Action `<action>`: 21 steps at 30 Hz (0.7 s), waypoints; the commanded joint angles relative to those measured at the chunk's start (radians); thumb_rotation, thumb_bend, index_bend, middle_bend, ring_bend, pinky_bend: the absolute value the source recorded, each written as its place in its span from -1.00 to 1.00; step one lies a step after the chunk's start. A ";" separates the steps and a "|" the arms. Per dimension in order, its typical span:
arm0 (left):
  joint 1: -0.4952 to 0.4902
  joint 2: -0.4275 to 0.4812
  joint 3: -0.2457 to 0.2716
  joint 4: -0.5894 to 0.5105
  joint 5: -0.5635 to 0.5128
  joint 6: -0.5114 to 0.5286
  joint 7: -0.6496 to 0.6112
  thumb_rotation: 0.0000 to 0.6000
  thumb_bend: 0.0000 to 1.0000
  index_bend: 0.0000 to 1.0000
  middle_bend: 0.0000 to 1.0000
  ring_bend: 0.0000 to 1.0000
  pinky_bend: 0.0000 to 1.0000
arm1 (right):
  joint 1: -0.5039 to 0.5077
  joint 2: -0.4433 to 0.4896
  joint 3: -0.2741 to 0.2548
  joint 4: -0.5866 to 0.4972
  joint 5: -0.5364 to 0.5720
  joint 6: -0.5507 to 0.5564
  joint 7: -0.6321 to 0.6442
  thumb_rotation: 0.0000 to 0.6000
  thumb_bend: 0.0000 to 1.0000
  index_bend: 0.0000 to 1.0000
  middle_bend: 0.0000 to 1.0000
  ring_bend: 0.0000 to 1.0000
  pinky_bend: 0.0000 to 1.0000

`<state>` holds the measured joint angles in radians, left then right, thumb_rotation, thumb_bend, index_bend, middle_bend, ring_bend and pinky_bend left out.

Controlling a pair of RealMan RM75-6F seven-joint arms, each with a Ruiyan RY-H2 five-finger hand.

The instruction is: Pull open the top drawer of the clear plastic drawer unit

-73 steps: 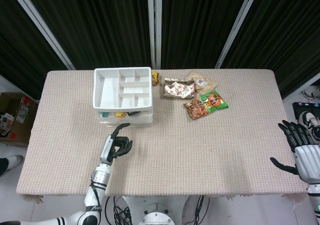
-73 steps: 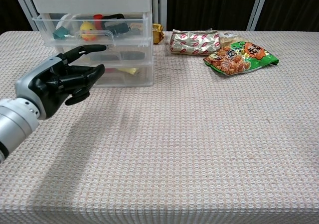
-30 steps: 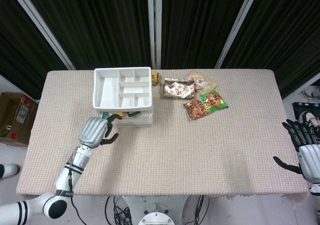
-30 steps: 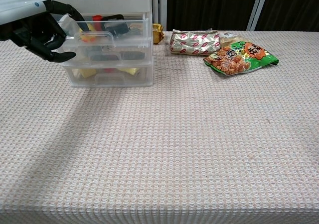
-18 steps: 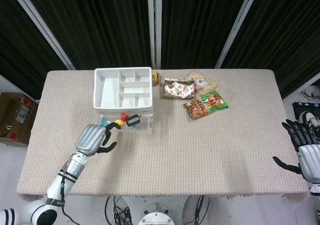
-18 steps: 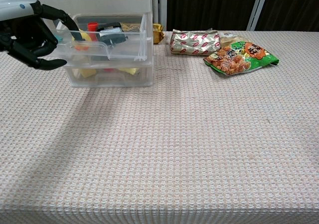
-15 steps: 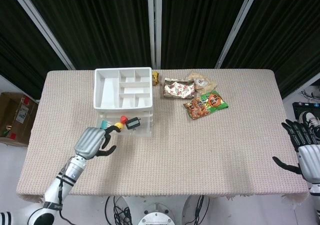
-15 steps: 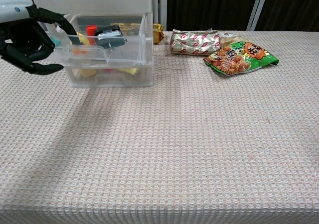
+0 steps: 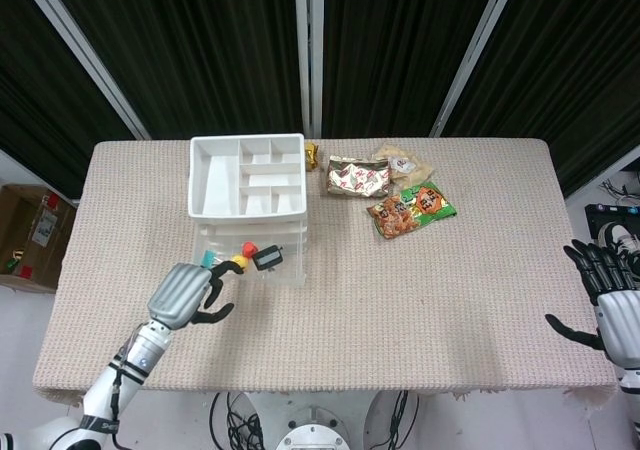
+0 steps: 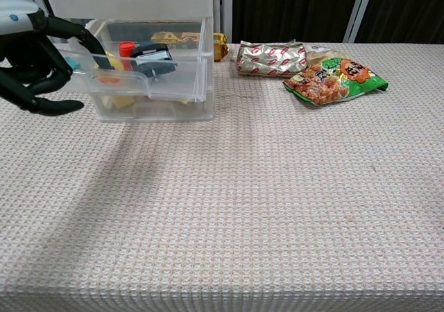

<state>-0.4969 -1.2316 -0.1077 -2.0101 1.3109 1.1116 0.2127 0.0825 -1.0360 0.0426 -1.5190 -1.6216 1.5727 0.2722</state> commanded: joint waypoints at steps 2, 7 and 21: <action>0.009 0.012 -0.001 -0.010 0.006 0.019 -0.012 1.00 -0.44 -0.45 0.66 0.83 1.00 | -0.002 0.002 0.001 0.001 0.001 0.003 0.003 1.00 -0.84 -1.00 -0.89 -1.00 -1.00; 0.022 0.037 0.008 -0.031 0.035 0.045 -0.009 1.00 -0.44 -0.45 0.66 0.83 1.00 | -0.002 0.001 0.001 0.004 0.000 0.002 0.007 1.00 -0.84 -1.00 -0.89 -1.00 -1.00; -0.130 0.112 -0.125 0.004 -0.136 -0.079 0.098 1.00 -0.49 -0.23 0.68 0.85 1.00 | 0.004 -0.002 0.002 0.013 -0.002 -0.003 0.013 1.00 -0.84 -1.00 -0.89 -1.00 -1.00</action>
<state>-0.5835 -1.1311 -0.2071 -2.0271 1.2243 1.0778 0.2715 0.0869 -1.0382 0.0444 -1.5066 -1.6233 1.5697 0.2847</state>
